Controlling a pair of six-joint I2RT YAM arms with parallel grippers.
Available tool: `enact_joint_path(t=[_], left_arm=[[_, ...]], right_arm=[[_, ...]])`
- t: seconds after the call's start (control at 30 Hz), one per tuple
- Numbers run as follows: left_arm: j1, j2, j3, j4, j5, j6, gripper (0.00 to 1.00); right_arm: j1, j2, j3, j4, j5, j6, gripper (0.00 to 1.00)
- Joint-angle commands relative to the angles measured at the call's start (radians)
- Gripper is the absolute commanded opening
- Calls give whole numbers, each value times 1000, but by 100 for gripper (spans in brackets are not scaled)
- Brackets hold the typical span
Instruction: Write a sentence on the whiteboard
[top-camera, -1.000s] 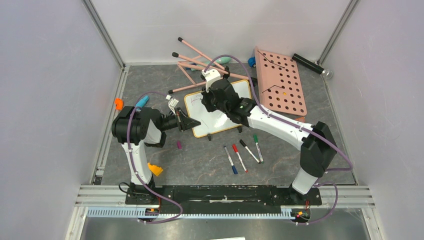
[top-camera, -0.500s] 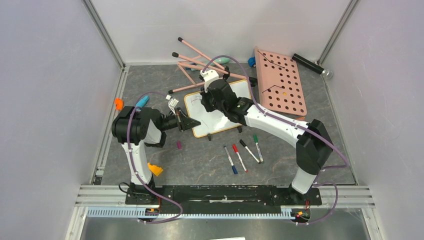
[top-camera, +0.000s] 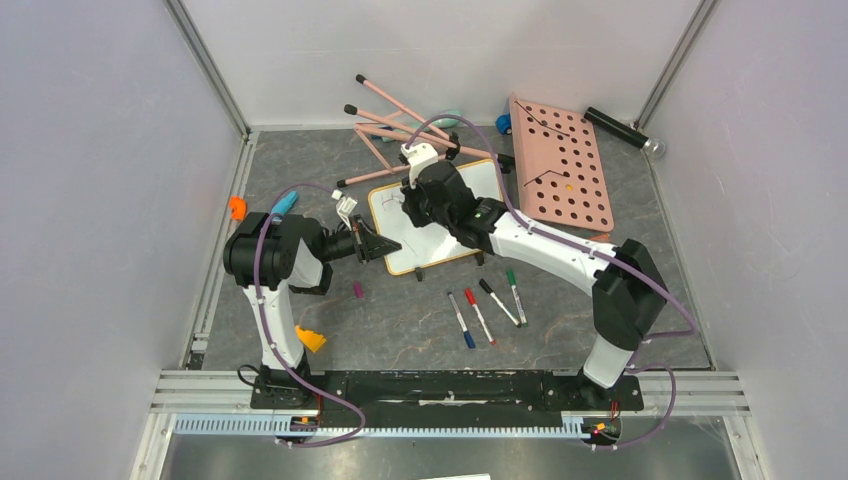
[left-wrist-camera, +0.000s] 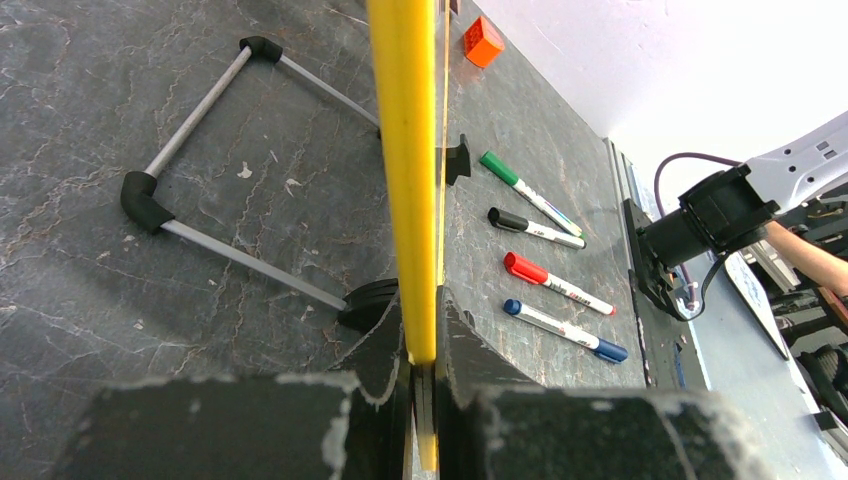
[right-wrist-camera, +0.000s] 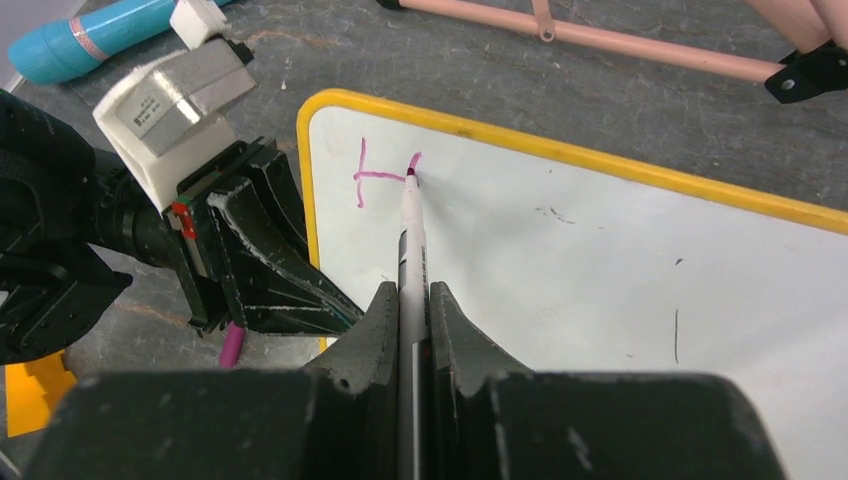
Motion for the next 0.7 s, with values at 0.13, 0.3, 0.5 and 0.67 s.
enact_joint_path(t=[0.13,0.3,0.5,0.67], left_arm=[[-4,28,-12,46,-32,178,8],[-4,28,-12,46,-32,178,8],[-4,28,-12,46,-32,179,8],[-3,27,-14,46,-32,178,8]], right_arm=[[-8,-44,-79,13,-13,21,0],[-8,-59,-101,24,-27,31,0],[-9,-78,-72,24,-59,32,0],[-8,-129,-70,43,-70,17,0]])
